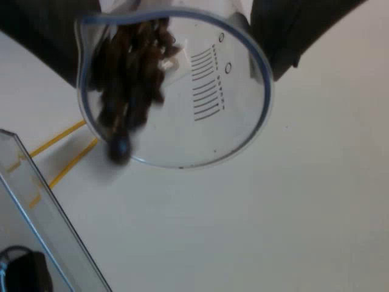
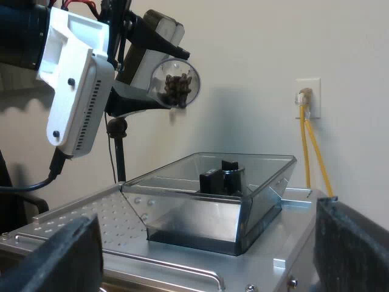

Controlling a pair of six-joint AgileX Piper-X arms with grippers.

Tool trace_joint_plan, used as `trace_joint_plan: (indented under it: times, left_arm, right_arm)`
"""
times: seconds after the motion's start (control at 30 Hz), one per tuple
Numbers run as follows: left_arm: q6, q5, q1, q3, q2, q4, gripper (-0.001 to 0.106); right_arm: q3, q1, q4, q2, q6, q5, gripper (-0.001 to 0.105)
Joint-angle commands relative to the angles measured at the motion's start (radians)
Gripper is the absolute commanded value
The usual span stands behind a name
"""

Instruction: Pour the beans into the coffee machine

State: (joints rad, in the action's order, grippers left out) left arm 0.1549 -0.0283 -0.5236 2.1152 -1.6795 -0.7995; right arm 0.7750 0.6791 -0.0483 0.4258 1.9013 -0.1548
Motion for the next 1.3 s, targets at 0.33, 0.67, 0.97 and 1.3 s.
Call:
trace_joint_plan:
  times: [0.33, 0.67, 0.97, 1.3]
  left_arm:
    - [0.043, 0.028, -0.005, 0.006, -0.001, 0.082, 0.025]
    - [0.122, 0.028, -0.005, 0.006, -0.001, 0.082, 0.025]
    - [0.323, 0.028, -0.005, 0.006, -0.001, 0.082, 0.025]
    - [0.393, 0.068, -0.005, 0.006, -0.001, 0.08, 0.025]
  right_arm:
    - [0.011, 0.002, 0.006, -0.007, 0.003, -0.007, 0.072]
    - [0.011, 0.002, 0.006, -0.007, 0.003, -0.007, 0.072]
    - [0.011, 0.002, 0.006, -0.007, 0.003, -0.007, 0.072]
    - [0.011, 0.002, 0.006, -0.007, 0.003, -0.007, 0.072]
